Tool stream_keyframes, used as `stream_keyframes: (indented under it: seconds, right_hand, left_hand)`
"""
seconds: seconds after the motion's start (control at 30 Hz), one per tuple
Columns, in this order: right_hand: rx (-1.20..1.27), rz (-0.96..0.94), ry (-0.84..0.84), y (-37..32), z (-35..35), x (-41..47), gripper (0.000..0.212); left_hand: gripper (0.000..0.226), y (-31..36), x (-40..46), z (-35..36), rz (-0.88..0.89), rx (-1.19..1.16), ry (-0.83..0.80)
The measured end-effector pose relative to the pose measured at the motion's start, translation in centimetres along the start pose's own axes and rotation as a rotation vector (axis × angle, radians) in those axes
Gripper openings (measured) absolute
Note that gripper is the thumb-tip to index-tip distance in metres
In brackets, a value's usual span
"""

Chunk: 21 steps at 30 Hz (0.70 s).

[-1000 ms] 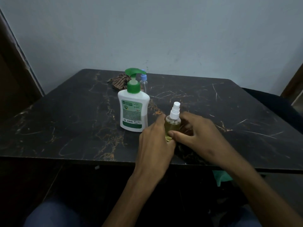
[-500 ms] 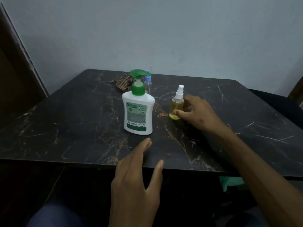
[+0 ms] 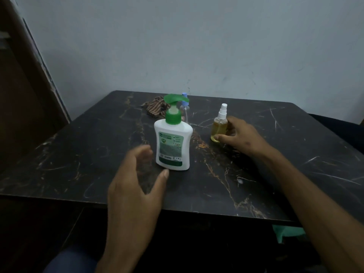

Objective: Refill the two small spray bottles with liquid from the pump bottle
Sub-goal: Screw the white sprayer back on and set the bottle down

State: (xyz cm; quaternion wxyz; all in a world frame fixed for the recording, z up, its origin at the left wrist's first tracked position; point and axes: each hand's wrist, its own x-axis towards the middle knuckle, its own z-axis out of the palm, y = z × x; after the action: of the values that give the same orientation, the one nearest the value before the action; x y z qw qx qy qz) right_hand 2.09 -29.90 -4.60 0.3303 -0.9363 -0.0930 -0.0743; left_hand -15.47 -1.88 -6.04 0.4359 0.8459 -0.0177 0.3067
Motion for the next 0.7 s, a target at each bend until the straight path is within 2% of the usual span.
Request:
stream_keyframes:
  seconds: [0.07,0.17,0.23,0.33,0.4,0.5,0.6,0.7]
  right_hand:
    - [0.032,0.004,0.034,-0.7,-0.6,-1.0,0.075]
    - [0.003,-0.023,0.289,-2.5,-1.9,-2.7,0.074]
    - [-0.04,-0.073,0.433,-4.1,-2.6,-3.5,0.066]
    - [-0.079,-0.184,0.526,-6.7,-2.1,-4.2,0.055]
    - [-0.063,-0.272,0.524,-8.2,-0.9,-4.2,0.048]
    - [-0.045,-0.311,0.434,-9.8,1.7,-3.2,0.042]
    - [-0.091,-0.266,0.371,-10.3,4.7,-0.9,0.038]
    - [-0.154,-0.169,0.309,-10.1,6.8,1.5,0.042]
  left_hand:
    - [0.076,-0.1,2.4,0.3,-0.037,0.046,-0.072]
    - [0.089,-0.2,5.6,0.9,-0.106,0.027,-0.206]
    - [0.083,-0.5,6.8,1.4,-0.124,-0.026,-0.291]
    - [0.069,-0.9,7.4,2.0,-0.123,-0.082,-0.338]
    - [0.059,-1.4,7.6,2.1,-0.12,-0.104,-0.334]
    - [0.049,-2.1,8.0,1.8,-0.12,-0.128,-0.302]
    - [0.046,-2.8,8.4,1.2,-0.116,-0.143,-0.285]
    - [0.047,-3.4,8.6,0.6,-0.117,-0.14,-0.256]
